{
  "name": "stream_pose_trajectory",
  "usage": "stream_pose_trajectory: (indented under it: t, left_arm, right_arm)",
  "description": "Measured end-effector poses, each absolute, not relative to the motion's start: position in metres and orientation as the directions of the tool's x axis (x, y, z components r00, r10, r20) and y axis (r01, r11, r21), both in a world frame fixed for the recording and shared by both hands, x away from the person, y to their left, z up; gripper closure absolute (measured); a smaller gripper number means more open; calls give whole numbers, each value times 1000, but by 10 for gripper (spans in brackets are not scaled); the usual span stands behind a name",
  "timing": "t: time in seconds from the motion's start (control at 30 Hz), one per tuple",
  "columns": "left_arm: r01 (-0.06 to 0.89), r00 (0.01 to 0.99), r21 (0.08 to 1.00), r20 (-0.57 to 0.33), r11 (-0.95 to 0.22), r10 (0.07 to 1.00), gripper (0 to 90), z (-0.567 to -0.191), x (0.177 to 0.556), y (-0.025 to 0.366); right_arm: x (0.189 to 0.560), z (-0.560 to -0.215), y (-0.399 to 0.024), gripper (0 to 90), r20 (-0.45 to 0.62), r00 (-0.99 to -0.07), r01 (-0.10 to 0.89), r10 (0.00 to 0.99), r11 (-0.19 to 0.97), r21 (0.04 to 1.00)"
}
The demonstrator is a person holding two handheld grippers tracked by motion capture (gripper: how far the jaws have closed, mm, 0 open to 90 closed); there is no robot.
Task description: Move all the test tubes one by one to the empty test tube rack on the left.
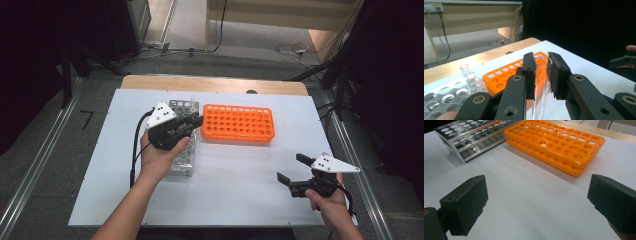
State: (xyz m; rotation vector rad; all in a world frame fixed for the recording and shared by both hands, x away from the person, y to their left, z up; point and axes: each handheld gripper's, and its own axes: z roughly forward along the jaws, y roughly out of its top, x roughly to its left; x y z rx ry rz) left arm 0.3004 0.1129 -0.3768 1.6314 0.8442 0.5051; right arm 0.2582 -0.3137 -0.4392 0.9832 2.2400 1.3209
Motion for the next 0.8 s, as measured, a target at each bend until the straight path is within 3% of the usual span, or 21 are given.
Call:
stream_pose_trajectory:
  t: [0.8]
  left_arm:
    - [287,531,957,-117,-48,839,759,-398,345,124]
  right_arm:
    - [268,-450,-330,18,66,-669,421,740,304,855]
